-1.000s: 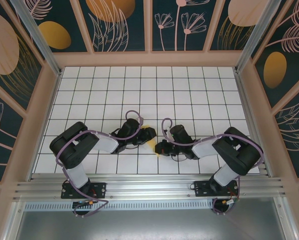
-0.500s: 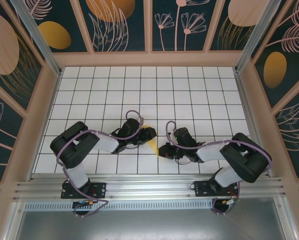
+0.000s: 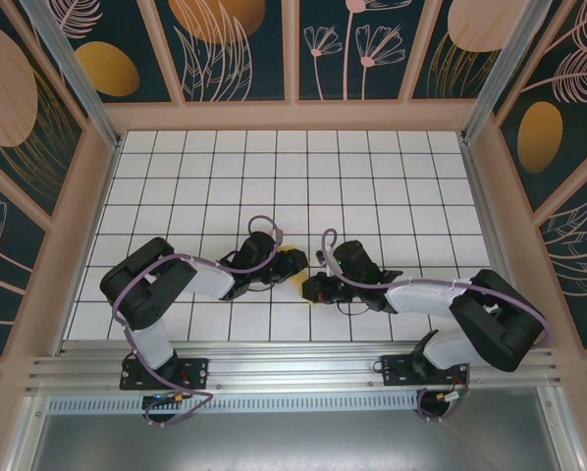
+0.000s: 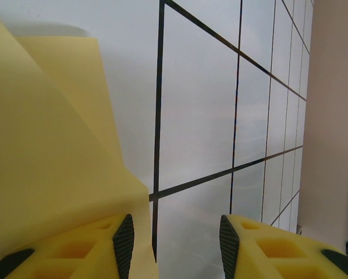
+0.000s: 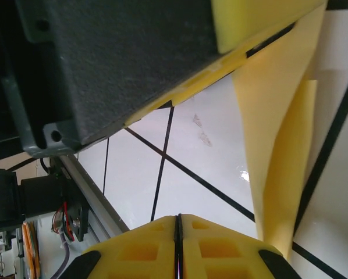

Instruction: Fold a paper plane with a square sheet of paper (pick it up from the middle)

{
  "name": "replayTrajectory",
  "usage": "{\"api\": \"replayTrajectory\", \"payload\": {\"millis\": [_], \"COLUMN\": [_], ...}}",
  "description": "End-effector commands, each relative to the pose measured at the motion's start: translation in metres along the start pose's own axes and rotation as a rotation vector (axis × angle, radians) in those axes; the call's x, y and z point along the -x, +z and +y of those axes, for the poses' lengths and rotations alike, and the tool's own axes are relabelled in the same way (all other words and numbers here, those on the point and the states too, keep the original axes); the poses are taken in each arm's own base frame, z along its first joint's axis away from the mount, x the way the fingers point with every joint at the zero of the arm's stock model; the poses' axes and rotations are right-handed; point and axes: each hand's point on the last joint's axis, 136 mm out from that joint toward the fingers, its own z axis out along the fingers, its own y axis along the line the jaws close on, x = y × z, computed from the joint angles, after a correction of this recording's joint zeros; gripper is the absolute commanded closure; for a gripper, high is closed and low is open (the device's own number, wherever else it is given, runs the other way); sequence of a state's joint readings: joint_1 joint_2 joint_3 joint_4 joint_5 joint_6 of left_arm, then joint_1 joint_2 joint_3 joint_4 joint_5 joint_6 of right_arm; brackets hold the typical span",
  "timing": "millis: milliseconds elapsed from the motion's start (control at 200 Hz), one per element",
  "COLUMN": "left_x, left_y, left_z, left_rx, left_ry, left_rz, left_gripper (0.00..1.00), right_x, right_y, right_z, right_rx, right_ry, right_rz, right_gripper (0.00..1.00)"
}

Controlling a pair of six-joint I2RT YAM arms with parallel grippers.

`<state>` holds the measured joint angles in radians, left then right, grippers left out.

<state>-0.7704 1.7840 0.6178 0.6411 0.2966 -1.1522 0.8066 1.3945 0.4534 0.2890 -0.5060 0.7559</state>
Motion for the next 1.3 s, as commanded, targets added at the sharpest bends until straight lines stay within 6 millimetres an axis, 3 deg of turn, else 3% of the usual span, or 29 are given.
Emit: {"api": "replayTrajectory", "payload": {"millis": [0,190,420,906,1161,1291], "left_x": [-0.026,-0.026,-0.026,-0.027,-0.027,-0.028], "left_y": [0.003,0.002,0.002,0.003,0.005,0.006], "left_z": [0.064,0.064,0.067,0.071,0.073,0.071], "left_rx": [0.211,0.214,0.223,0.234,0.240,0.227], "left_ry": [-0.045,-0.044,-0.040,-0.042,-0.044,-0.044], "left_rz": [0.086,0.088,0.090,0.094,0.093,0.101], "left_gripper": [0.53,0.53,0.53,0.54,0.54,0.54], "right_x": [-0.004,-0.008,-0.017,-0.061,-0.073,-0.060], "right_y": [0.012,0.018,0.013,0.001,-0.011,-0.020], "right_z": [-0.001,-0.032,-0.056,-0.103,-0.083,-0.071], "right_rx": [-0.028,-0.156,-0.204,-0.217,-0.118,-0.102], "right_ry": [-0.034,-0.011,0.030,0.253,0.272,0.232], "right_rz": [0.040,0.045,0.051,0.114,0.142,0.098], "right_gripper": [0.89,0.90,0.90,0.90,0.90,0.89]}}
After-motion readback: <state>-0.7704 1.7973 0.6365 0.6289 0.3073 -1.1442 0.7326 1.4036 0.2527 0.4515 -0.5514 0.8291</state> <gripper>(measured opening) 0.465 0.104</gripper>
